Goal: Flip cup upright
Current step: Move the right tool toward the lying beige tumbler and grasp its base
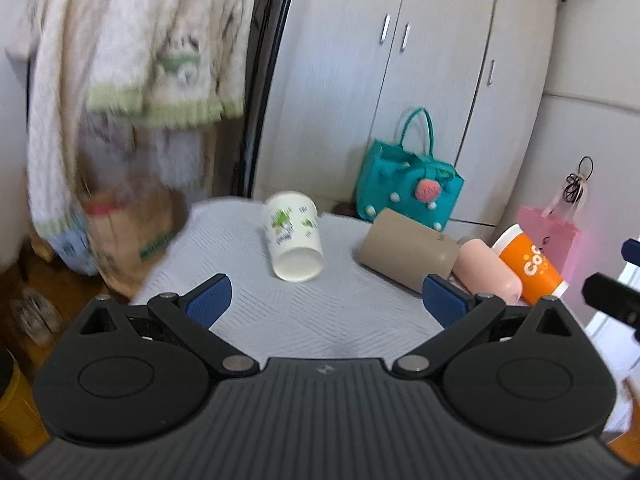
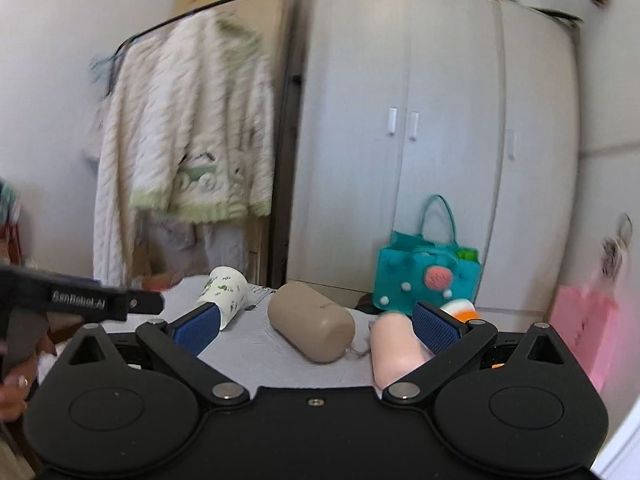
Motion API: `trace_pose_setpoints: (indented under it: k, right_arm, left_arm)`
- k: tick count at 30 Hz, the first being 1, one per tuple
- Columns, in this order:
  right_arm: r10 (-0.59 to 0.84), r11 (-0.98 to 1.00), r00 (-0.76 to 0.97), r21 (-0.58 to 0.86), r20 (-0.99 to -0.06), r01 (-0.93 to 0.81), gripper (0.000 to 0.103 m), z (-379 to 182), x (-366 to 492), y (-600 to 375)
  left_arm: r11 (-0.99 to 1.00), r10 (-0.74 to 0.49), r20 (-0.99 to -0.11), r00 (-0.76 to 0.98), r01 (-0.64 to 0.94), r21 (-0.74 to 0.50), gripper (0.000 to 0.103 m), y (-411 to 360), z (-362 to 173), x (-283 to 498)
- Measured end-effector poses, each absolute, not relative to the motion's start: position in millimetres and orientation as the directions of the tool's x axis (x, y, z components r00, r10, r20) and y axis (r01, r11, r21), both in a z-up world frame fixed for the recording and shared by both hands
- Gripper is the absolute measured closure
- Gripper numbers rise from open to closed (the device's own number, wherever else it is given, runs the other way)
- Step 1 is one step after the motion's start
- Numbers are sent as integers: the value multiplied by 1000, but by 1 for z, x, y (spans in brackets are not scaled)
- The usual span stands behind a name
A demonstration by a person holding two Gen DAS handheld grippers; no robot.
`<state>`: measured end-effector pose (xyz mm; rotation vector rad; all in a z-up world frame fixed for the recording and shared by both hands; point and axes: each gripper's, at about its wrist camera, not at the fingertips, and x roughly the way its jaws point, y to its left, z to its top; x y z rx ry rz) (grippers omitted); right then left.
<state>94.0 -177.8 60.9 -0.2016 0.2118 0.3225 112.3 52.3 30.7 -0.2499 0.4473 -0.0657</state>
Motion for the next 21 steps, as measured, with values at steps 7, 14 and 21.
trace_pose_setpoints:
  k: [7, 14, 21]
  right_arm:
    - [447, 784, 765, -207, -464, -585, 0, 63, 164, -162]
    - [416, 696, 617, -202, -668, -689, 1, 58, 236, -142]
    - [397, 655, 512, -156, -761, -739, 9, 42, 294, -139]
  left_arm:
    - [903, -236, -483, 843, 8, -429, 0, 62, 32, 164]
    - [804, -379, -528, 760, -12, -594, 0, 60, 20, 207]
    - [760, -409, -548, 730, -60, -647, 1, 51, 5, 235]
